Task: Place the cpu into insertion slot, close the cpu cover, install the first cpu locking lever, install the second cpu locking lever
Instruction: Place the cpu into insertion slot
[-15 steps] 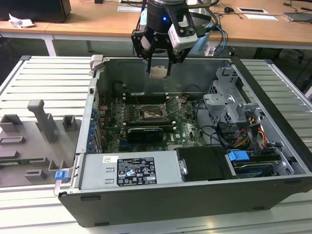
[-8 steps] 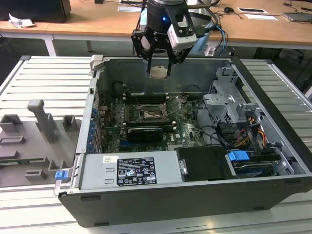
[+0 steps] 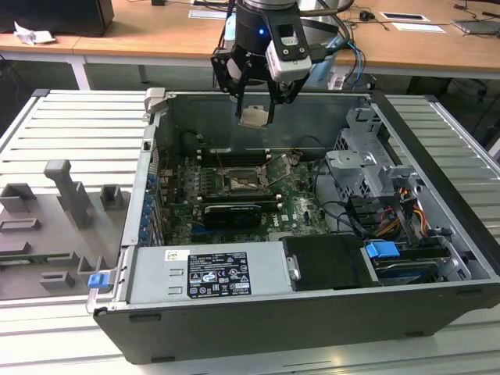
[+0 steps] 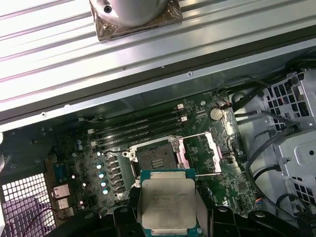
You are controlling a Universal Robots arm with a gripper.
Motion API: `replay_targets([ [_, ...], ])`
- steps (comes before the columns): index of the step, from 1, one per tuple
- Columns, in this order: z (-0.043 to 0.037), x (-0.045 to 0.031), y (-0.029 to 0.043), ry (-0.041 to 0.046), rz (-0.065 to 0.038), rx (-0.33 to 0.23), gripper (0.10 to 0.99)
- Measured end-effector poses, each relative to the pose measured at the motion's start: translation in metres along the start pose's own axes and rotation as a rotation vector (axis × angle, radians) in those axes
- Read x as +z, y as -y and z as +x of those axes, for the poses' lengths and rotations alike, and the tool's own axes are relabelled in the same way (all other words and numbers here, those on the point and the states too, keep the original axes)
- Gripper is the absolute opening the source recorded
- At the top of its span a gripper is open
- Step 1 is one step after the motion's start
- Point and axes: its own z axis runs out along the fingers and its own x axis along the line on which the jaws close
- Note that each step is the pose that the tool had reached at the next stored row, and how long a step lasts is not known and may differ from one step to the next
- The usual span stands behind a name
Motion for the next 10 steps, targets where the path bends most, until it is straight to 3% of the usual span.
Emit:
replay_targets([
  [10, 0.0000, 0.0012, 0.0001, 0.0062, -0.001, 0.069, 0.529],
])
